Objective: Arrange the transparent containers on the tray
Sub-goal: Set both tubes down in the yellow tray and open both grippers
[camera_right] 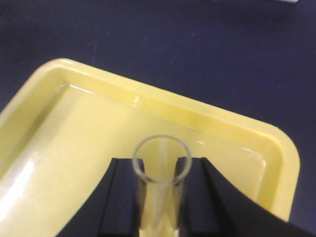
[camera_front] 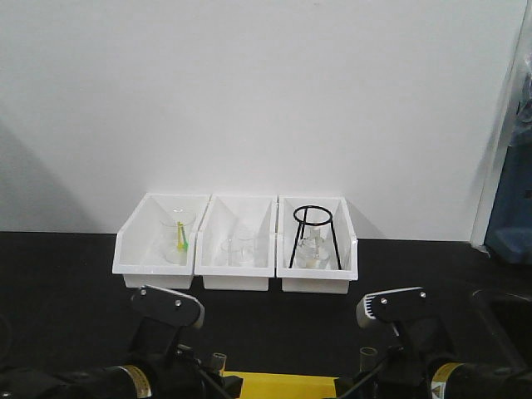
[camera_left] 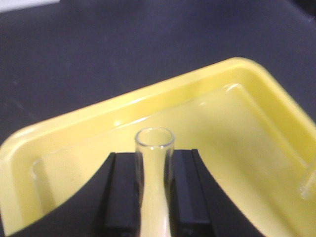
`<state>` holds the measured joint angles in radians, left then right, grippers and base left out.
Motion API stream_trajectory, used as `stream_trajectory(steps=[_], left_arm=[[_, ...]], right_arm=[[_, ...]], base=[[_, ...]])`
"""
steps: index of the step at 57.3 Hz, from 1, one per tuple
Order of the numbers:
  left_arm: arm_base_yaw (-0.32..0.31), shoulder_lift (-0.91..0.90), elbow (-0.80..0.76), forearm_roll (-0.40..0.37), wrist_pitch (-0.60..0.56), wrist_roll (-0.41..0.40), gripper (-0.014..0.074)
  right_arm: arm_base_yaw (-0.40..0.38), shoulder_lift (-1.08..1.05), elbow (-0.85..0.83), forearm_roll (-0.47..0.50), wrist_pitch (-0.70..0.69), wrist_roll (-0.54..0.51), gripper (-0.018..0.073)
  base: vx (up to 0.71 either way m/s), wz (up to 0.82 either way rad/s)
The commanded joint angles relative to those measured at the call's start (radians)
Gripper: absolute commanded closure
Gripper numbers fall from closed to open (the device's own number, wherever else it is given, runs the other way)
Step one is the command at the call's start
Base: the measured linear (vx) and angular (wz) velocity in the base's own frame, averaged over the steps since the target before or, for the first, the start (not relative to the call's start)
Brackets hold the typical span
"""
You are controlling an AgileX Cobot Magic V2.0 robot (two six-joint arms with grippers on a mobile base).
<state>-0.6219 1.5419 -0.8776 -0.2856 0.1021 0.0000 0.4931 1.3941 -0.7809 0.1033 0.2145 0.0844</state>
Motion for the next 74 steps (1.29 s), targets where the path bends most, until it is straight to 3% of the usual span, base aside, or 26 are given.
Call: stream_trajectory(steps=[1, 21, 34, 42, 58, 74], left_arm=[[-0.003, 0.023, -0.035, -0.012, -0.092, 0.000, 0.0470], [0.005, 0.149, -0.035, -0.012, -0.094, -0.024, 0.0455], [0.005, 0.203, -0.035, -0.012, -0.090, -0.031, 0.0434], [0.005, 0.213, -0.035, -0.012, -0.094, -0.030, 0.0358], [0.005, 0.215, -0.035, -0.011, -0.110, -0.030, 0.0121], [0.015, 0.111, -0.035, -0.008, -0.094, -0.013, 0.0111]], right_arm=[[-0.005, 0.022, -0.029, -0.002, -0.115, -0.002, 0.0487], [-0.005, 0.186, -0.029, 0.002, -0.144, 0.032, 0.0467], [-0.005, 0.257, -0.029, 0.002, -0.144, 0.081, 0.0408], [-0.005, 0.273, -0.029, 0.002, -0.147, 0.080, 0.0329], [-0.005, 0.274, -0.029, 0.002, -0.156, 0.080, 0.0146], [-0.005, 0.157, -0.029, 0.029, -0.149, 0.069, 0.0132]], base=[[0.00, 0.00], [0.00, 0.00], [0.00, 0.00], [0.00, 0.00], [0.00, 0.00], [0.00, 0.00]])
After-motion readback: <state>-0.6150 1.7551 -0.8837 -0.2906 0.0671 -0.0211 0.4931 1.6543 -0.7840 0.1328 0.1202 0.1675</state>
